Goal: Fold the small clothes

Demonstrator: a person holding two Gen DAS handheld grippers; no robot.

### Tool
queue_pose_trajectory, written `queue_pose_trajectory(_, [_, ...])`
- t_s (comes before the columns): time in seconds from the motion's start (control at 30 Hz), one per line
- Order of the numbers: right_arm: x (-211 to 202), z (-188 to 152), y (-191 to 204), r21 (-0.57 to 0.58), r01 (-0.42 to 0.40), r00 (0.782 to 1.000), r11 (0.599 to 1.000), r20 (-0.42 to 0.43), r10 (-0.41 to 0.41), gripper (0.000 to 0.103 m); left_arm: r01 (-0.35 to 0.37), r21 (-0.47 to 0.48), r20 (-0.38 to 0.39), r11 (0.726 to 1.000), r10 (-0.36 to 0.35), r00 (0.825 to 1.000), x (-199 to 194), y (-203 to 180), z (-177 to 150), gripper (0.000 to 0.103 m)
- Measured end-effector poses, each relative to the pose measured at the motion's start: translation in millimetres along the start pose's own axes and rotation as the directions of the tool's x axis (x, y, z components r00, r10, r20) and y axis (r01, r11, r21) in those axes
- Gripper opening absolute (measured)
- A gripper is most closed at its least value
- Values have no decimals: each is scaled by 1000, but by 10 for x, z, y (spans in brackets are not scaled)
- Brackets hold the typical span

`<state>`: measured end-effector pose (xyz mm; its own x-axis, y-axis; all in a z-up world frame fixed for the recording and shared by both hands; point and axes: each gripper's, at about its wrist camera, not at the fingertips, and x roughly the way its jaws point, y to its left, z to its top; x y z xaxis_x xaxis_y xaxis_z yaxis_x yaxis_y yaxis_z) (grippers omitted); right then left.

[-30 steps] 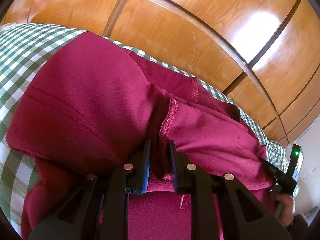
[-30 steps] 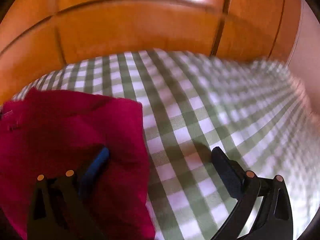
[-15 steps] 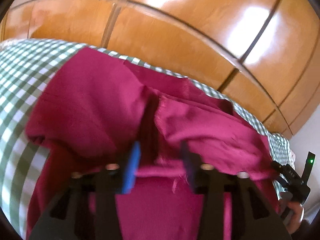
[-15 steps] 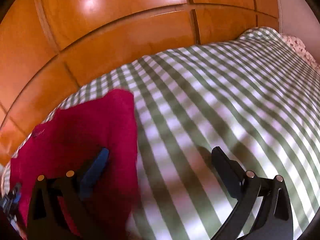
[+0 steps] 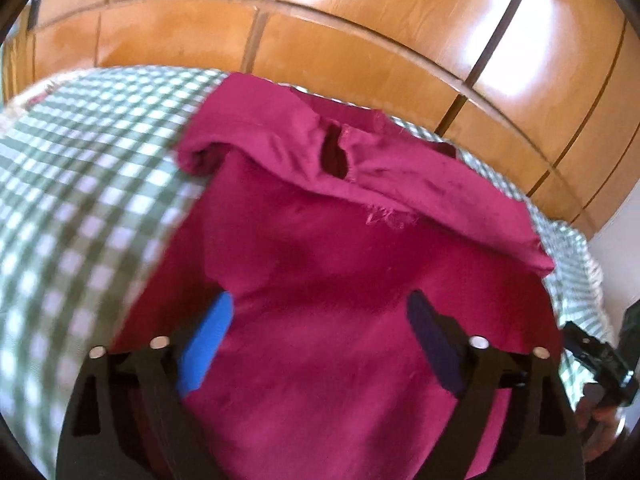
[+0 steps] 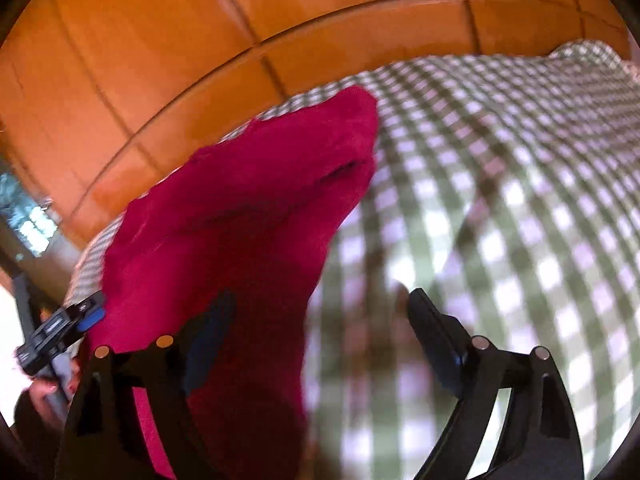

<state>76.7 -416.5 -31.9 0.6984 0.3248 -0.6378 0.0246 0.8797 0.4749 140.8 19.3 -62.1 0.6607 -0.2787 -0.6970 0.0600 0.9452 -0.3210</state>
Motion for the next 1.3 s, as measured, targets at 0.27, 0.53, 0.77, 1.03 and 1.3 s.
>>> queue_pose_trajectory(0.27, [-248,-385,19,34,-171,983,985,-56,173,78,-73,54,-4,996,74,997,-323,180,-201,89])
queue_pose_trajectory(0.53, [-384,-599,-61,126,-344,926,931,-120,359,63,-103,11,-36,995,103,994,-653,627,-370,68])
queue_pose_trajectory(0.77, [-454,-808,-45,160,-482,836,861,-210,507,63,116,-92,-98,989,-125,987,-868,931,-684,61])
queue_pose_trajectory(1.03, [-339,-956,160,165,-539,770,826,-303,562,29,225,-158,-139,961,-248,959,-937,969,-936,14])
queue_pose_trajectory(1.3, [-526,-821,70,189,-670,699,718,-167,696,6,360,-189,-74,914,-379,923,-1282,847,-930,9])
